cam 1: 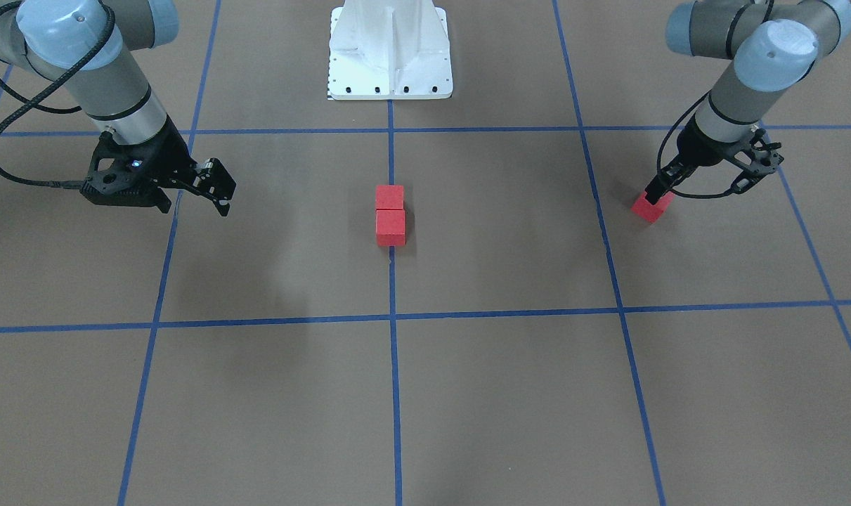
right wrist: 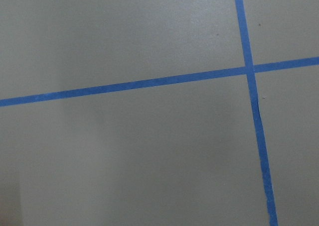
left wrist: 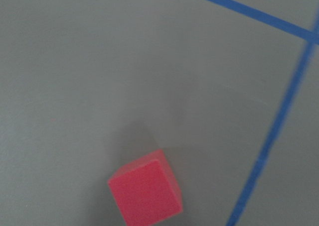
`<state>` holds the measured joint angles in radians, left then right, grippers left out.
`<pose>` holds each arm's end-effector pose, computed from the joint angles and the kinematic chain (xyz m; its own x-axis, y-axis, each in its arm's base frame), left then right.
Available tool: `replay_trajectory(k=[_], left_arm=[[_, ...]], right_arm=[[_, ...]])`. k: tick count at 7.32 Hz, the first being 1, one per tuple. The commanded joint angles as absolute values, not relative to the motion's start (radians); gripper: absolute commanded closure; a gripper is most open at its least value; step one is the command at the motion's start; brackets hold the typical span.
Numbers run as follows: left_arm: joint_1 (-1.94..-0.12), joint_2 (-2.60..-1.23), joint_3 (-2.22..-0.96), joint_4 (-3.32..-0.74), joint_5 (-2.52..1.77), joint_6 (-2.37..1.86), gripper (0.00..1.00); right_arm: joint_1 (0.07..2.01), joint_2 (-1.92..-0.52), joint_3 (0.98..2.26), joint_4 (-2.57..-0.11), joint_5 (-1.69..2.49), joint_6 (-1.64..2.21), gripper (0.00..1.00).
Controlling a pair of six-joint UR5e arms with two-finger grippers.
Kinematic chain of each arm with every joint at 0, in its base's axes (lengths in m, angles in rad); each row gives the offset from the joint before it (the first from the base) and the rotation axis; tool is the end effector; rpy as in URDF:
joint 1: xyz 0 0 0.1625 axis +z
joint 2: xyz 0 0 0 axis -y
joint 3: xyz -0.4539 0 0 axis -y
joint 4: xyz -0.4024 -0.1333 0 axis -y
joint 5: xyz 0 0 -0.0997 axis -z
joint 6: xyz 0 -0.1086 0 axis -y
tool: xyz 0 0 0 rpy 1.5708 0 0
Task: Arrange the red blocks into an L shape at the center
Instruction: 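Grasp the last red cube with the left gripper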
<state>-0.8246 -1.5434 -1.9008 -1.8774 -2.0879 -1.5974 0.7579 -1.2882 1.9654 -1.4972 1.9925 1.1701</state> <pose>0.2860 -0.4267 0.5167 0.5447 -0.6232 -0.5612 0.4609 0.7815 -0.4205 -0.3607 -0.4637 0.3507 0.6545 0.1294 0.7449 -0.1836 0.9830 -0.0095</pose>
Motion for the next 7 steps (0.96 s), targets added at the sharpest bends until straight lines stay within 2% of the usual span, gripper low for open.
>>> replay_trajectory(k=[1, 7], left_arm=[[-0.816, -1.539, -1.838, -1.974, -2.079, -1.747, 0.00], [-0.805, -1.535, -1.806, -1.979, -2.080, -1.750, 0.00]], right_arm=[[0.758, -1.287, 1.967, -1.497, 1.991, 1.170, 0.00], [0.758, -1.287, 1.965, -1.497, 1.991, 1.173, 0.00]])
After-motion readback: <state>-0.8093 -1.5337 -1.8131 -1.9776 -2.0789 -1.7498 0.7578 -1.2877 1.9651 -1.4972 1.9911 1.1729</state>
